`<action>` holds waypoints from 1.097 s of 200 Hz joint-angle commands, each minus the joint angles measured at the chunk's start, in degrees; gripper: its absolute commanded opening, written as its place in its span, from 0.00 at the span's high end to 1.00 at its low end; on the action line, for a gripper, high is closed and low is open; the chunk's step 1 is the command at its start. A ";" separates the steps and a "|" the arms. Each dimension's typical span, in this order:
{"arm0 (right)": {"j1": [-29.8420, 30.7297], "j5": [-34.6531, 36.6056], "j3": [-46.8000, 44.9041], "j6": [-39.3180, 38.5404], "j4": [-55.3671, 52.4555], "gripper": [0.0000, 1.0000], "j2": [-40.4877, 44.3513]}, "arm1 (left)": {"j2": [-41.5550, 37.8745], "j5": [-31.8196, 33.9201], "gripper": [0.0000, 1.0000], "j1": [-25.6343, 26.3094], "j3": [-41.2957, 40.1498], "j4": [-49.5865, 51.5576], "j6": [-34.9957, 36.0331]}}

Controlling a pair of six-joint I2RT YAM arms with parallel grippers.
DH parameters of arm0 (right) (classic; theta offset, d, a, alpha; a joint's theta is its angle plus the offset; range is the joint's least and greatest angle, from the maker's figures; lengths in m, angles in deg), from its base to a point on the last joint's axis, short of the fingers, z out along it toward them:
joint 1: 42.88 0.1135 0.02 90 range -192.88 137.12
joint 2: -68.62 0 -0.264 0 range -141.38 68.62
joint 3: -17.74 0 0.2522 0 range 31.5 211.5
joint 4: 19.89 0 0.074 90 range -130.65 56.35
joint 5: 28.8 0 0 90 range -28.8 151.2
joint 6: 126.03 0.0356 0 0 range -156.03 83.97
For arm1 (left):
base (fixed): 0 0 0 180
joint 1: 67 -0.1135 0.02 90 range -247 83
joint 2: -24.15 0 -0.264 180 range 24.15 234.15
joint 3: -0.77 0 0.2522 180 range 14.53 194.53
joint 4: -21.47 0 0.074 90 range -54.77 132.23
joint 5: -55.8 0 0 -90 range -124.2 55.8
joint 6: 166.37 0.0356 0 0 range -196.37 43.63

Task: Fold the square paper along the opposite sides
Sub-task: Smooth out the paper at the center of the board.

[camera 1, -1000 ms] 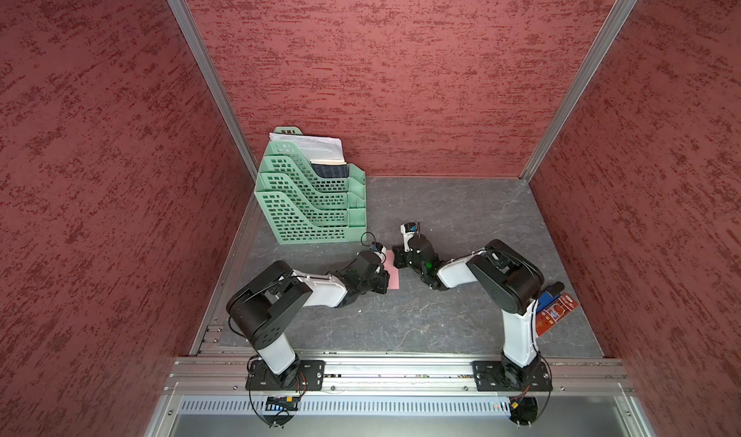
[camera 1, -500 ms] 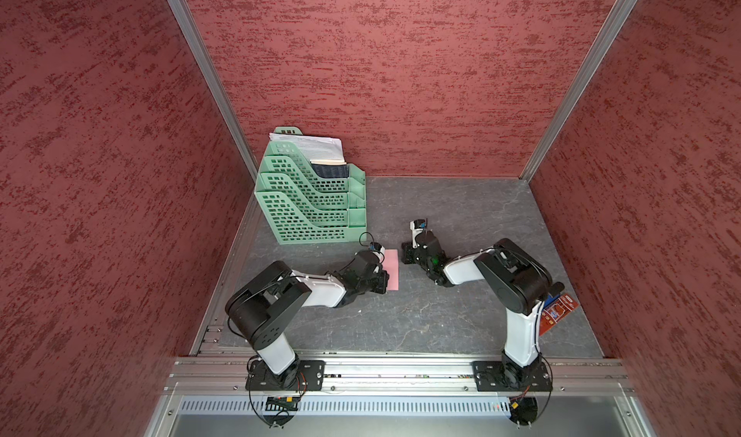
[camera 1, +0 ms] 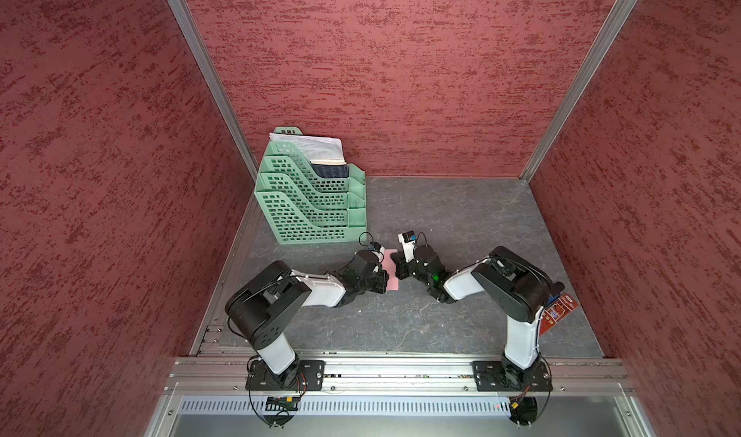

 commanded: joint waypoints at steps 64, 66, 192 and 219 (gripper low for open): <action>1.17 17.74 3.47 -1.29 -9.33 1.00 -4.02 | 2.75 -1.03 0.84 -0.21 -2.40 9.12 -0.87; 1.18 18.05 3.63 -1.30 -9.88 1.00 -3.95 | 2.66 -1.03 0.84 -0.21 -2.41 9.09 -0.93; -1.18 8.70 -4.28 -5.06 -3.57 1.00 10.23 | 2.17 -1.65 0.84 -0.74 -3.37 7.95 -1.42; 1.43 7.33 -3.54 -5.15 -2.75 1.00 10.67 | 2.69 -1.91 0.84 -0.77 -3.09 7.81 -1.42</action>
